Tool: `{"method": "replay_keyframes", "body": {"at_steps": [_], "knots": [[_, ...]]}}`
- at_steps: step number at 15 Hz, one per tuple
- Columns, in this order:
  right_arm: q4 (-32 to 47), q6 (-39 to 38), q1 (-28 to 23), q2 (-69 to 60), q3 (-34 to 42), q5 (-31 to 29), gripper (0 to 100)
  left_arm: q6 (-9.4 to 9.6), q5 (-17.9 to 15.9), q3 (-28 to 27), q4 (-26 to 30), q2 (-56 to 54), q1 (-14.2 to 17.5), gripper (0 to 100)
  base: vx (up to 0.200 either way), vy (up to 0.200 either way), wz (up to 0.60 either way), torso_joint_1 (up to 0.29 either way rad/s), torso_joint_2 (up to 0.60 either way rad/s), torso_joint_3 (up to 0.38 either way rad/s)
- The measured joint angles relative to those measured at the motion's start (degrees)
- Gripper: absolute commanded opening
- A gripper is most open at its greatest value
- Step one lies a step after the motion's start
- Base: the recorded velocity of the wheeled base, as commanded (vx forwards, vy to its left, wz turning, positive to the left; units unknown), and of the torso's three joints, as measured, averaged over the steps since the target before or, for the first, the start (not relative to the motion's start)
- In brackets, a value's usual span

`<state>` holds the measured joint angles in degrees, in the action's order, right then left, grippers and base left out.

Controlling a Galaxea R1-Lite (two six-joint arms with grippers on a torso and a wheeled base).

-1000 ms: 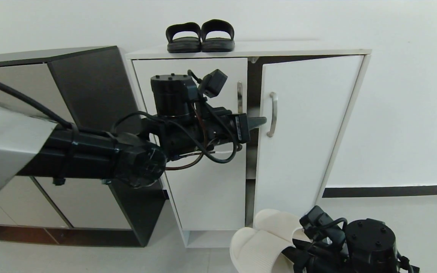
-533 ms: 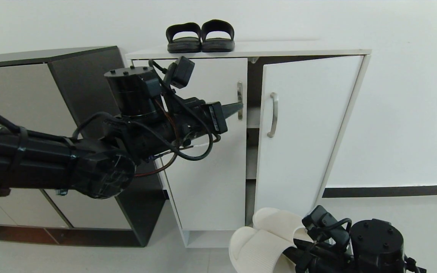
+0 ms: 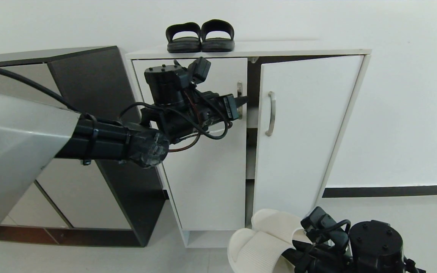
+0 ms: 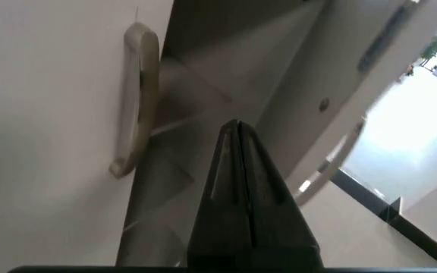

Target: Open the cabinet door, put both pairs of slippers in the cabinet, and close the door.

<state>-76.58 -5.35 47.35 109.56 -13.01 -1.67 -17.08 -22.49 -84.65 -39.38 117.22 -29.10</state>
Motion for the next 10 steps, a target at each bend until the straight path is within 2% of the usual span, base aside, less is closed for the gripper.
{"method": "replay_keyframes", "body": {"at_steps": [3, 6, 10], "knots": [[1.1, 0.0, 0.7, 0.0, 0.0, 0.0, 0, 0.04, 0.0, -6.5, 4.0, 3.5, -0.2, 0, 0.0, 0.0, 0.0, 0.0, 0.0, 0.0], [1.2, 0.0, 0.8, 0.1, -0.2, 0.0, 0, 0.13, -0.3, -10.4, 5.8, 6.0, -0.6, 0, 0.0, 0.0, 0.0, 0.0, 0.0, 0.0], [1.2, 0.0, 0.9, 0.9, -0.4, 0.0, 0, 0.94, -2.4, -11.5, 6.7, 7.0, -2.9, 0, -0.2, 0.0, 0.0, 0.004, 0.0, 0.002]]}}
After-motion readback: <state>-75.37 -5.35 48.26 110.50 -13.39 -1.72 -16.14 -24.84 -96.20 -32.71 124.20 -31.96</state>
